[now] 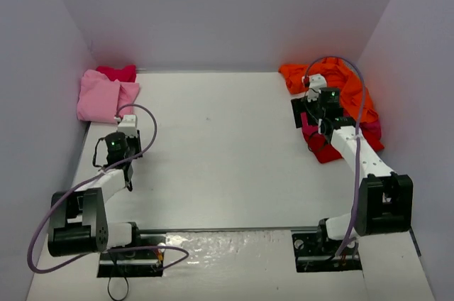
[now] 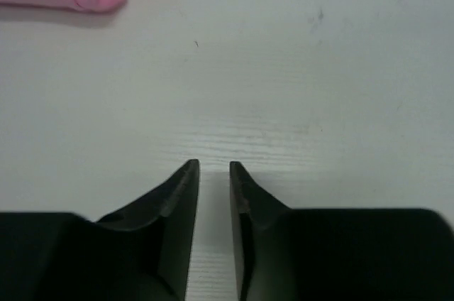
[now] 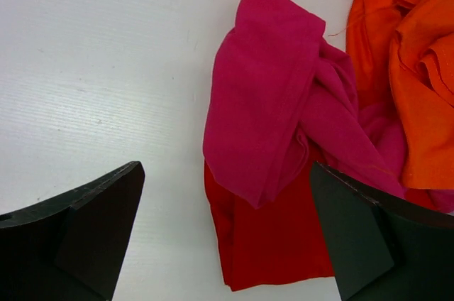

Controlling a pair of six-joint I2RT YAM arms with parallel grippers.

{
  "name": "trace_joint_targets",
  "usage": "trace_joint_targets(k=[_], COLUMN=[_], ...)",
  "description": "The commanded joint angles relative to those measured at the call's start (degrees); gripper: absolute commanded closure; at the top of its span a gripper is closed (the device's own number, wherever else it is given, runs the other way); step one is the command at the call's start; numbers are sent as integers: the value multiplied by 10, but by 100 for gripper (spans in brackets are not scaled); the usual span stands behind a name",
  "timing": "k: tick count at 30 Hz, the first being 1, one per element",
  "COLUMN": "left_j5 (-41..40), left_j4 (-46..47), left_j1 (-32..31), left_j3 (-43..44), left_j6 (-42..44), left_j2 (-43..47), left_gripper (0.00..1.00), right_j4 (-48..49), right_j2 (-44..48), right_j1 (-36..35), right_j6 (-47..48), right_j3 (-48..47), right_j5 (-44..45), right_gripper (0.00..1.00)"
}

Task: Fold and stack the t-shirts
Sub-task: Grab crumpled tshirt from the corner of the board with the right arm

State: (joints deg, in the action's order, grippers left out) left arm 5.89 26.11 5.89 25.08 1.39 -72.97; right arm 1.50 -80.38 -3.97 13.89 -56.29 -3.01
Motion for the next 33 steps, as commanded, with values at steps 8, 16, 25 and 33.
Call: trace_joint_targets(k=[8,16,25,33], left_j5=[-71,-104,-127,-73], left_j4=[207,345,390,388], left_j1=[-38,-52,-48,-35], left_j3=[31,-35,-62,-59], left_j6=[-34,-28,-39,-35], left_j2=[-105,-142,-137,-138], left_gripper=[86,86,93,56], right_j4=[63,54,49,49], right_j2=[10,-6,13,-5], right_j1=[43,71,85,88], right_j6=[2,1,1,-7], right_j3=[32,24,25,16], right_j5=[-68,-82,-86,-86], right_gripper=[0,0,0,0])
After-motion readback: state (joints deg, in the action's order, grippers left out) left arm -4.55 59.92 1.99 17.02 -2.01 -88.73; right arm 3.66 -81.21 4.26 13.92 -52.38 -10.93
